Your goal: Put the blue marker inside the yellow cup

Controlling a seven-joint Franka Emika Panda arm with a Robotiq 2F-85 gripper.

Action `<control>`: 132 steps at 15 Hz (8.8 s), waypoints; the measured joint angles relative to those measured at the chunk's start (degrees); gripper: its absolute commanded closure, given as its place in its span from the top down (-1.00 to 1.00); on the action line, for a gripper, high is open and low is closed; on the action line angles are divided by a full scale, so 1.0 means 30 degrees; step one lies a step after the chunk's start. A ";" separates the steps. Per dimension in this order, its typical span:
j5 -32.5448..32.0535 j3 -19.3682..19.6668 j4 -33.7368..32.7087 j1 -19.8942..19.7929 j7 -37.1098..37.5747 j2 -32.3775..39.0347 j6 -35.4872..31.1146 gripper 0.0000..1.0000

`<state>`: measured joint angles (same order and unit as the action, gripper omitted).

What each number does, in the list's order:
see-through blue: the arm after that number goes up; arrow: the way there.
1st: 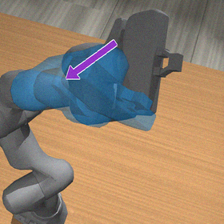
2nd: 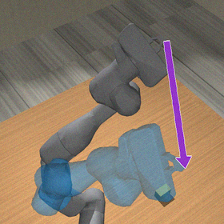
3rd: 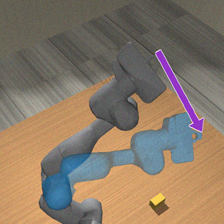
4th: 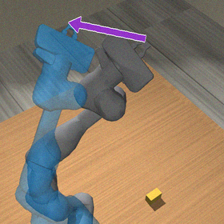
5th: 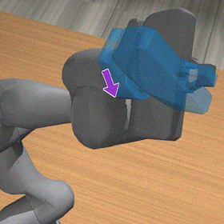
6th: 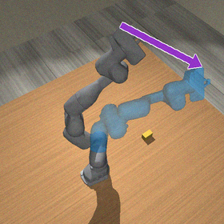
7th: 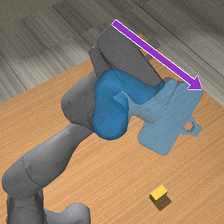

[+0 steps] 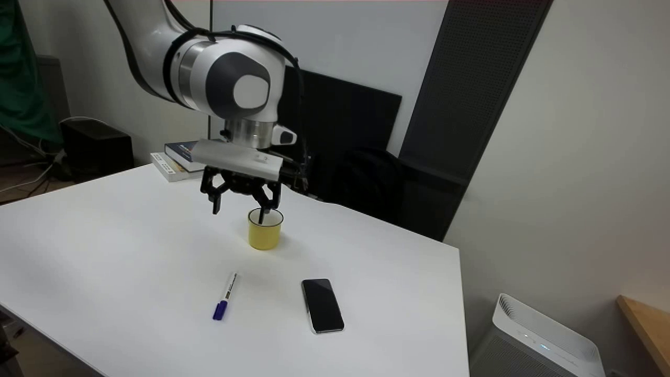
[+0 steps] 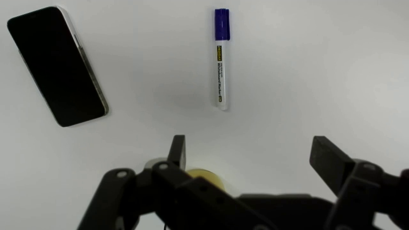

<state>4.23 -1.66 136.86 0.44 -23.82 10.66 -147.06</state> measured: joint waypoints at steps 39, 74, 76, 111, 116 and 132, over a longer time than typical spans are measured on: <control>-0.3326 -0.0184 -0.0971 -0.0452 0.1639 0.8706 -0.8914 0.33; -0.3902 0.4649 -0.3660 0.2001 0.7740 0.5438 -0.7499 -0.91; -0.4065 0.5254 -0.3775 0.2732 0.8654 0.5240 -0.8255 -0.91; 0.2610 0.7997 -0.8222 1.0387 1.1038 1.1943 -1.5852 -0.91; 0.3468 0.8019 -0.7945 1.0490 1.0775 1.2168 -1.6705 -0.91; 0.8011 1.0777 -0.5974 1.4255 0.9905 1.2132 -1.6919 -0.91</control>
<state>28.27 30.67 118.94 43.20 5.90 47.06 -197.81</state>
